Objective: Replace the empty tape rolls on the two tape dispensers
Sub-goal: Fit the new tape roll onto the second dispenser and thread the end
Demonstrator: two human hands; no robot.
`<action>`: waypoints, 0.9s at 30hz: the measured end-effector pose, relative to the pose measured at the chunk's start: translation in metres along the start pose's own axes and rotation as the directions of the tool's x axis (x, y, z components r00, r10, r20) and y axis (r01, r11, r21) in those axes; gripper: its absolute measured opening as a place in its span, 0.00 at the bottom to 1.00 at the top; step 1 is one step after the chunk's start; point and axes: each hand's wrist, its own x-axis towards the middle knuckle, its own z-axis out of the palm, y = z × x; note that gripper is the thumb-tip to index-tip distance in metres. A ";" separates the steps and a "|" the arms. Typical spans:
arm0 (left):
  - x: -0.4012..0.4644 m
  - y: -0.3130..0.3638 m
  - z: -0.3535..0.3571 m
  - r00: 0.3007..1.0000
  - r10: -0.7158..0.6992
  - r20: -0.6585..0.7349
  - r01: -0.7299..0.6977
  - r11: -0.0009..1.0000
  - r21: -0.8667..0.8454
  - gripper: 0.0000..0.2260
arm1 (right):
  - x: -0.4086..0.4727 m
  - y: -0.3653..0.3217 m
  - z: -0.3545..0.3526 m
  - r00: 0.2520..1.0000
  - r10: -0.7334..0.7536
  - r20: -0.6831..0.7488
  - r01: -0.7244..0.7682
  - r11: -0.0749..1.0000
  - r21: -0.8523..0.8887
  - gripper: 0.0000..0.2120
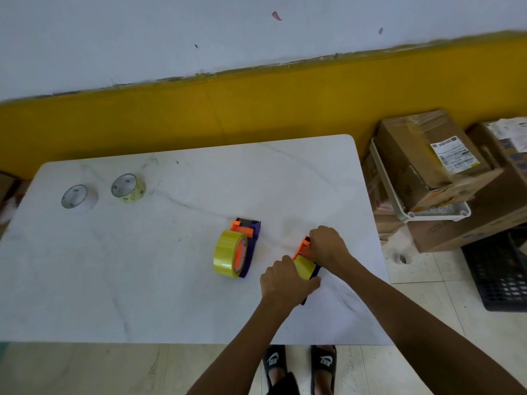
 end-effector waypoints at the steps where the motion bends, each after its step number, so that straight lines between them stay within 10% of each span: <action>1: 0.001 0.001 -0.001 1.000 -0.002 0.004 0.002 1.000 0.001 0.29 | 0.000 0.001 0.001 1.000 0.002 -0.019 -0.002 1.000 0.000 0.15; 16: 0.001 -0.014 -0.003 0.991 0.010 0.135 -0.021 0.997 0.079 0.34 | 0.036 0.064 -0.041 0.964 0.117 -0.239 -0.128 0.991 -0.031 0.09; 27: 0.005 -0.033 -0.004 0.990 0.118 0.072 -0.116 0.993 -0.035 0.18 | 0.046 0.065 -0.041 0.955 0.092 -0.281 -0.108 0.993 -0.042 0.08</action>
